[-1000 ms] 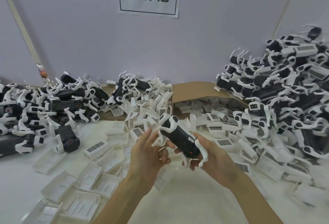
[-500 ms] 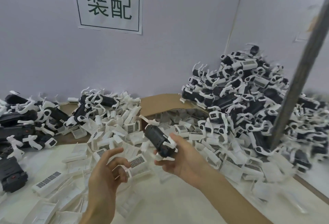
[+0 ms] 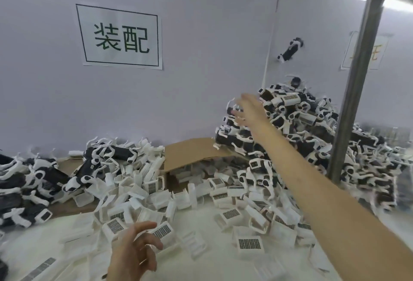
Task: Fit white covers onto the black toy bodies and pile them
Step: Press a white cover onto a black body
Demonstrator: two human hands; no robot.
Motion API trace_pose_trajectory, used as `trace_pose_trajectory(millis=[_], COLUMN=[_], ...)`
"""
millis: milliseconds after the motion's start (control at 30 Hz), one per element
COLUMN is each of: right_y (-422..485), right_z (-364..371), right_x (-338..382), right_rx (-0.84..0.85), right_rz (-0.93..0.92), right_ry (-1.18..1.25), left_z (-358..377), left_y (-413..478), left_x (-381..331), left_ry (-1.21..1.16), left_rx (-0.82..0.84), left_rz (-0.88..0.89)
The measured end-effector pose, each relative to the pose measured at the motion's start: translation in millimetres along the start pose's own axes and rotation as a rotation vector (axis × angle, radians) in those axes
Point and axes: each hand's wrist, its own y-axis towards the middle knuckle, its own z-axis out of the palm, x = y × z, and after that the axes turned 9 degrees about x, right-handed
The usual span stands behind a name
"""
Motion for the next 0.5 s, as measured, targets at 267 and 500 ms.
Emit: trace_pose_trajectory(millis=[267, 500], right_y=[-154, -170], right_z=[63, 63], right_x=[-176, -212], right_rx=[0.336, 0.481], right_rz=[-0.024, -0.016], right_ry=[-0.648, -1.054], left_z=[3, -3], left_y=[2, -2], left_x=[3, 10], left_ry=[0.044, 0.128], left_rx=[-0.036, -0.099], left_rz=[0.034, 0.162])
